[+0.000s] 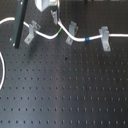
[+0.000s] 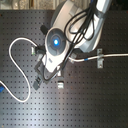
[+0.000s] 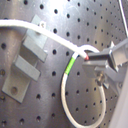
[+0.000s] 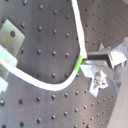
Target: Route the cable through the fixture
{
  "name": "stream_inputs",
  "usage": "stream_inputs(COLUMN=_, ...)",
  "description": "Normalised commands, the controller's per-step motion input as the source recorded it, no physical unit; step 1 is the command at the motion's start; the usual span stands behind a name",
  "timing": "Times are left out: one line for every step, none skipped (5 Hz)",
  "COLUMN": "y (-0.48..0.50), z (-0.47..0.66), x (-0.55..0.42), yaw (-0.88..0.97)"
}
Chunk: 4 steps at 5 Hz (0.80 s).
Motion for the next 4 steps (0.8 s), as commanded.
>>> stream_inputs(y=-0.392, z=-0.39, x=0.43, yaw=-0.17)
stream_inputs(y=-0.55, z=-0.16, x=0.251, yaw=-0.35)
stream_inputs(y=-0.505, z=-0.01, x=-0.041, yaw=-0.49)
stream_inputs(y=-0.26, z=0.0, x=-0.196, yaw=-0.43)
